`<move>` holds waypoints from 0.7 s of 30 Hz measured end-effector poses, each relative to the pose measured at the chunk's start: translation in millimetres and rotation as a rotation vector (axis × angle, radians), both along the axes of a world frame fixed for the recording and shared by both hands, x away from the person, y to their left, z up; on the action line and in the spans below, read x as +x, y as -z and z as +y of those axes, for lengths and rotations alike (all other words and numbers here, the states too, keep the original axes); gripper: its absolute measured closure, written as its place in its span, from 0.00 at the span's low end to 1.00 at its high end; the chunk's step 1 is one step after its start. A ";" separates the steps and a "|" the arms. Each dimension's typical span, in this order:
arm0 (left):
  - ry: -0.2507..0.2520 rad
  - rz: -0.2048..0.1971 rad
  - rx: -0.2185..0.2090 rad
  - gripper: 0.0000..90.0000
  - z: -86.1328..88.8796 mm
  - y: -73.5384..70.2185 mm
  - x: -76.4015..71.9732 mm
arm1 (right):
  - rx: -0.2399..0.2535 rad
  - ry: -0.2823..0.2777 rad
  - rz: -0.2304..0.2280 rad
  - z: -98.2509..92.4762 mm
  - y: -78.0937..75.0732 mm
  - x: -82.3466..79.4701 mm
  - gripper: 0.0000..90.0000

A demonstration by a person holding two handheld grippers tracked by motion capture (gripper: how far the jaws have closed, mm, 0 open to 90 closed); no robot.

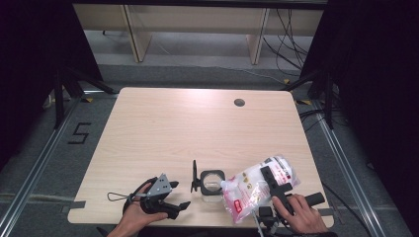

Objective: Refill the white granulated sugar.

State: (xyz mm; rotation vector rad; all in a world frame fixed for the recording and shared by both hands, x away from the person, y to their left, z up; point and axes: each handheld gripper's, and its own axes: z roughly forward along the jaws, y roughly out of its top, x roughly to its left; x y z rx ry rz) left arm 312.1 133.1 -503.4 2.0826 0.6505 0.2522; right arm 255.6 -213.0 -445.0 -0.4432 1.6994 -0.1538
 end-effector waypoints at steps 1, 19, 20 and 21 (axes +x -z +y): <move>0.002 -0.001 0.001 0.23 0.0 0.0 0.0 | -0.021 -0.010 -0.012 0.8 -1.8 -0.3 0.42; -0.011 0.017 -0.007 0.23 -0.4 0.1 -1.0 | -0.004 -0.006 -0.041 -0.2 -0.1 -2.0 0.42; 0.000 -0.001 0.000 0.23 0.1 0.0 0.0 | -0.029 -0.021 -0.047 1.4 -2.8 -1.4 0.42; 0.001 -0.001 0.001 0.23 0.0 0.0 -0.1 | -0.022 -0.015 -0.039 1.0 -1.7 -1.4 0.42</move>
